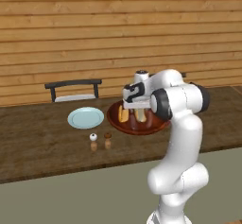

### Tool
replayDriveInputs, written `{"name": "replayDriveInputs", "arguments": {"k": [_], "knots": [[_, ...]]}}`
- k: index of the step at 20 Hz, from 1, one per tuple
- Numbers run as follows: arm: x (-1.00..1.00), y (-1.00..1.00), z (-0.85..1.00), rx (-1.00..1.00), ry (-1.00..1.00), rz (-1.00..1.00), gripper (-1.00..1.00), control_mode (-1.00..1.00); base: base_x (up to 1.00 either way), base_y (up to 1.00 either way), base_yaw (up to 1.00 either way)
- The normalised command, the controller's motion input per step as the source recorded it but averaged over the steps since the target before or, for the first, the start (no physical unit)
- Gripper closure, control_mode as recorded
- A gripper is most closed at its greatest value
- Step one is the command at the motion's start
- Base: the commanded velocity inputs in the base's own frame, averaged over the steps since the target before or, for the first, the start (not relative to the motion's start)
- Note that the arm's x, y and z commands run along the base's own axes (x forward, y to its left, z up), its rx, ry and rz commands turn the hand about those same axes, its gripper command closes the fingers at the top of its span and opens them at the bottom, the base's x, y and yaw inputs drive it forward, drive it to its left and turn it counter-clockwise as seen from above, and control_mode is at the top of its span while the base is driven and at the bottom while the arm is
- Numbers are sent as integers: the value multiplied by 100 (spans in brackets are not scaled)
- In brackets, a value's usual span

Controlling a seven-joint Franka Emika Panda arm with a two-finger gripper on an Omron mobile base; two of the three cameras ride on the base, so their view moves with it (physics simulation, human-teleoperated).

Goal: Place one bun and one sausage from the bowl on each plate.

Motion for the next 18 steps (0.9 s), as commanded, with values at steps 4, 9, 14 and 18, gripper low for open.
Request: {"name": "replayDriveInputs", "arguments": {"k": [4, 9, 14, 18], "knots": [[20, 0, -39, -1, 0, 0, -100, -100, 0, 0, 0], [3, 0, -12, 0, 0, 0, 100, -100, 0, 0, 0], [-32, 0, 41, 0, -6, 0, 100, -100, 0, 0, 0], [-68, 40, 100, 2, -23, 0, 100, -100, 0, 0, 0]]}}
